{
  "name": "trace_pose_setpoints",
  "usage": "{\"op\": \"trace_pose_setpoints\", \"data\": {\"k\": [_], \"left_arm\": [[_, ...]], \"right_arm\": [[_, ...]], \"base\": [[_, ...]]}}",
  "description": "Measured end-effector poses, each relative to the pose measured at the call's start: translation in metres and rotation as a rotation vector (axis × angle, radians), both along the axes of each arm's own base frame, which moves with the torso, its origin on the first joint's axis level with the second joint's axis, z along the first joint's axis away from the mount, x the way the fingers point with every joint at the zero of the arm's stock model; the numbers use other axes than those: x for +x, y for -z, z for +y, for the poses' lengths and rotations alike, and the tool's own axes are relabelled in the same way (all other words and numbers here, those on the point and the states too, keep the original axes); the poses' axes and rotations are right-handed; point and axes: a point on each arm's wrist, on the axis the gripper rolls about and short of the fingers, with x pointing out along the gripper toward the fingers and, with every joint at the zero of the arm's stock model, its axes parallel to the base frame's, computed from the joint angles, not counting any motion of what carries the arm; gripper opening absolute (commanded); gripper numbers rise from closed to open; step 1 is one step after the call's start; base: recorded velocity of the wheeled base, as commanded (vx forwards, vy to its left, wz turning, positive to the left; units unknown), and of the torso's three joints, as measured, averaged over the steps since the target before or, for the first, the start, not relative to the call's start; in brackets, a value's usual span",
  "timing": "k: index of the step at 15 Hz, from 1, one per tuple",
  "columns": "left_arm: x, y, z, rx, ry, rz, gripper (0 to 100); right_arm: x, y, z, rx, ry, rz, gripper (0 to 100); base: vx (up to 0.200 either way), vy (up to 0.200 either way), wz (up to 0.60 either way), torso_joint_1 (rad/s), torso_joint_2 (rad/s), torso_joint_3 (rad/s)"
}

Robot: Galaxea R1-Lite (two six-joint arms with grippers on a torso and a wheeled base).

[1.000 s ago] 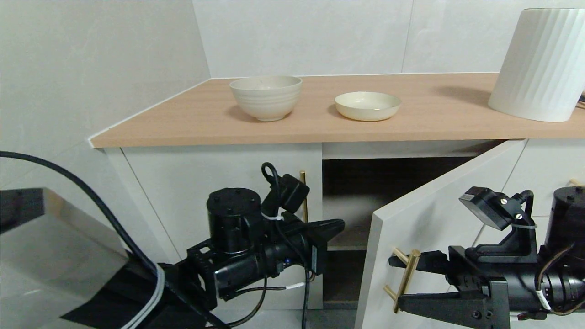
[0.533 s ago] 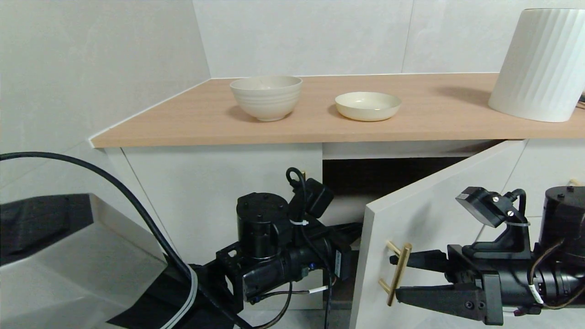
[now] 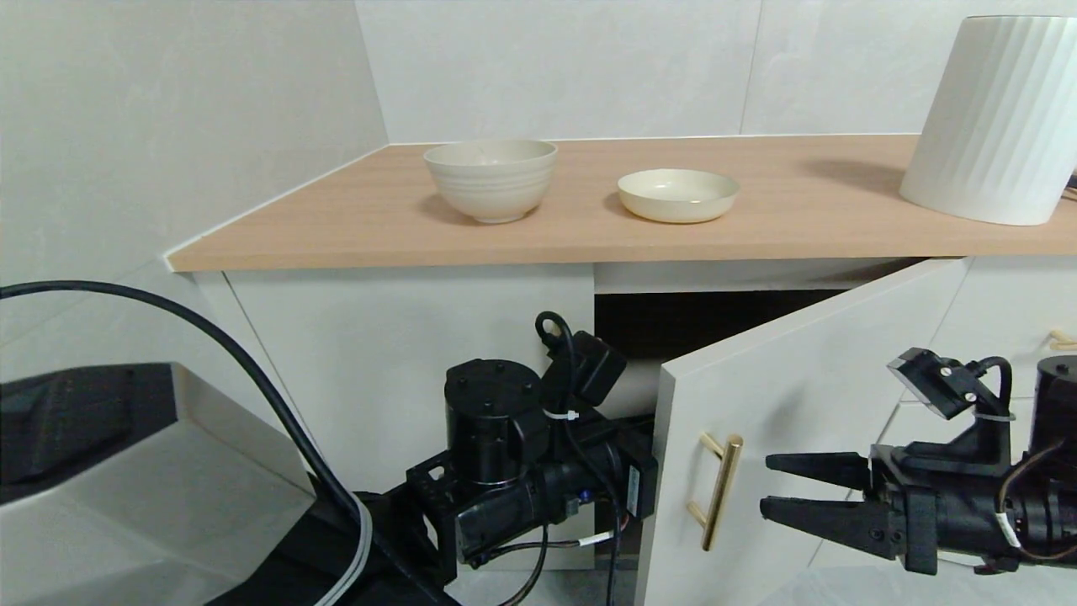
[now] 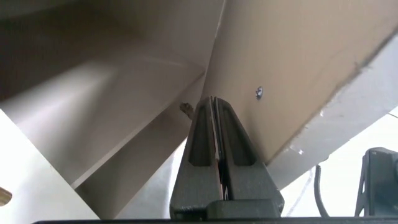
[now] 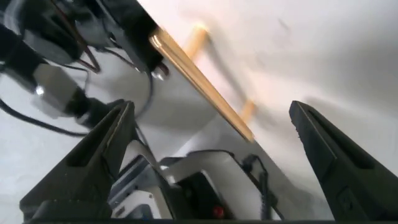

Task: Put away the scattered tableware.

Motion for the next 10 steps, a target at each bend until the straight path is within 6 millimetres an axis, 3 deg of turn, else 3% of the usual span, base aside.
{"op": "trace_pose_setpoints", "data": {"k": [5, 10], "left_arm": [[-0.001, 0.000, 0.000, 0.002, 0.001, 0.002, 0], [-0.001, 0.001, 0.000, 0.003, -0.005, 0.002, 0]], "right_arm": [[-0.041, 0.002, -0.018, -0.063, 0.058, 0.027, 100], [-0.067, -0.004, -0.033, -0.246, 0.345, -0.136, 100]], "base": [[0.000, 0.000, 0.00, 0.000, 0.00, 0.000], [0.000, 0.000, 0.00, 0.000, 0.00, 0.000]]}}
